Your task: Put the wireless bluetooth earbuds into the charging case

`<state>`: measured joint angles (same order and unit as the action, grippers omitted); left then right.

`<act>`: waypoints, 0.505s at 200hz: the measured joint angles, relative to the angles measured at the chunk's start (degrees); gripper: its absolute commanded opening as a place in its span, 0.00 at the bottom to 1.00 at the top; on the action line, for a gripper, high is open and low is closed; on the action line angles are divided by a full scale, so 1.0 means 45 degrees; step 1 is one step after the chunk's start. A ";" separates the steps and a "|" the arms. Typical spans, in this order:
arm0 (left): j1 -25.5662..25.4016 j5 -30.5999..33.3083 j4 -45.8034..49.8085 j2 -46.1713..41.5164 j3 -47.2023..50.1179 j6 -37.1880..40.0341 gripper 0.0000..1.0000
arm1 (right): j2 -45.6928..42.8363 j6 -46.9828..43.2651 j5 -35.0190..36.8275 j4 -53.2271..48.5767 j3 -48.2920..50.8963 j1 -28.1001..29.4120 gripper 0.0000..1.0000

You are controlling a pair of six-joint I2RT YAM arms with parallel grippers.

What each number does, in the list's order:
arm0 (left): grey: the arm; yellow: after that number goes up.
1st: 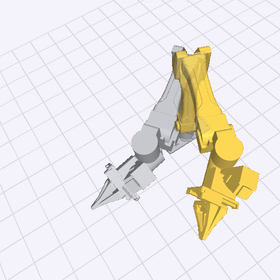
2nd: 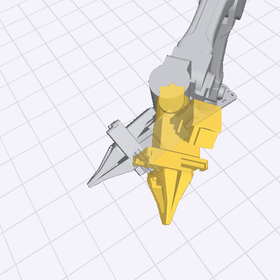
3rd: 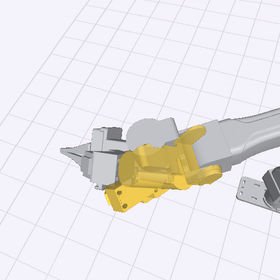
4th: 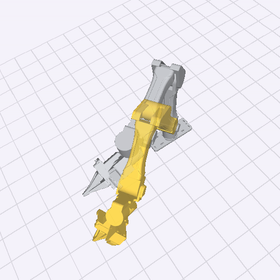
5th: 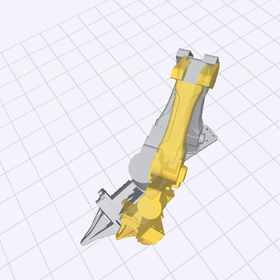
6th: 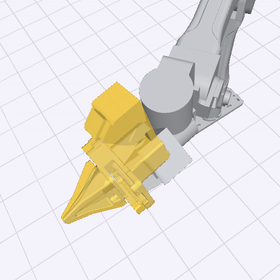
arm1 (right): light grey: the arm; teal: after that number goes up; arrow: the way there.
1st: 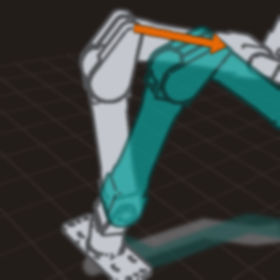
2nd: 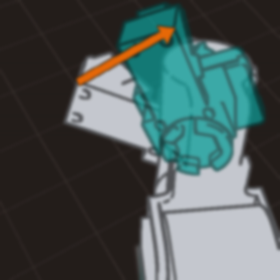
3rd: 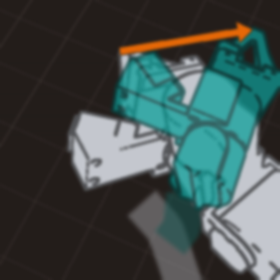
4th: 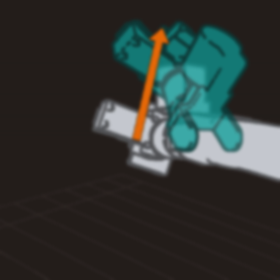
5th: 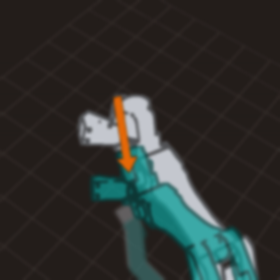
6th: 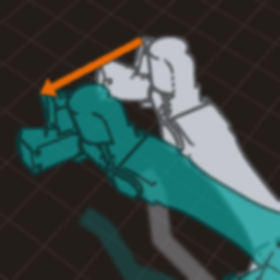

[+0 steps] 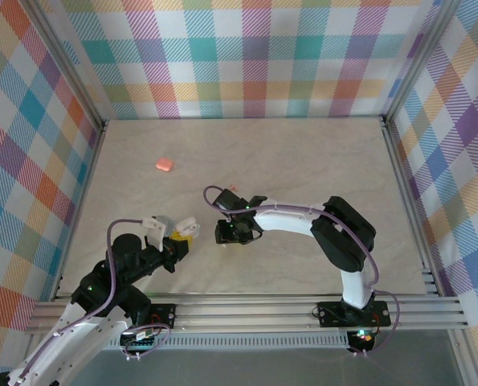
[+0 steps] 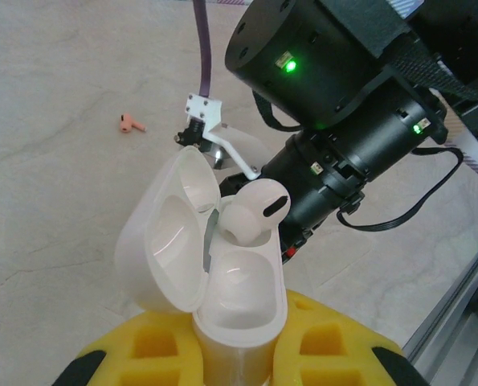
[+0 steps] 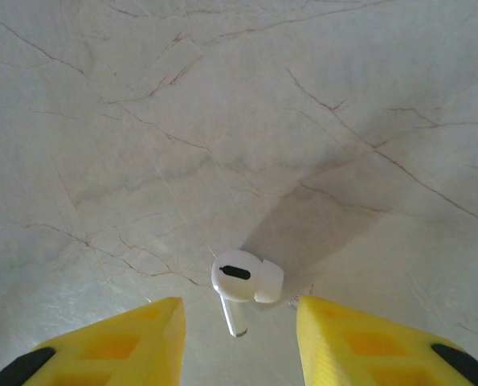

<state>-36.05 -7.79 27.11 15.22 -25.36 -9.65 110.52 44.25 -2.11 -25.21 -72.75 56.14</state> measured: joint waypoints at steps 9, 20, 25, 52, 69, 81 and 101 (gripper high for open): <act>-0.0005 0.0000 0.0000 -0.0024 -0.0005 0.0000 0.00 | 0.0121 0.0024 0.0000 -0.0010 -0.0044 0.0029 0.41; -0.0005 0.0000 0.0029 -0.0063 -0.0015 0.0000 0.00 | 0.0282 0.0029 0.0000 -0.0092 -0.0136 0.0058 0.42; 0.0000 0.0000 0.0053 -0.0087 -0.0015 0.0000 0.00 | 0.0355 0.0034 0.0000 -0.0117 -0.0185 0.0078 0.41; -0.0005 0.0005 0.0243 -0.0233 -0.0015 0.0000 0.00 | 0.0457 0.0034 0.0034 -0.0272 -0.0432 0.0107 0.41; -0.0005 0.0010 0.0335 -0.0311 -0.0019 0.0000 0.00 | 0.0505 0.0029 0.0034 -0.0291 -0.0481 0.0117 0.41; -0.0005 0.0015 0.0335 -0.0355 -0.0019 0.0000 0.00 | 0.0544 0.0029 0.0039 -0.0340 -0.0525 0.0117 0.40; -0.0005 0.0049 0.0364 -0.0355 -0.0019 0.0000 0.00 | 0.0670 0.0029 0.0039 -0.0423 -0.0695 0.0117 0.40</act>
<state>-36.07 -7.57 28.75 13.63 -25.45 -9.65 113.54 44.38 -1.93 -27.11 -75.88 56.66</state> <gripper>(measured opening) 0.154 0.400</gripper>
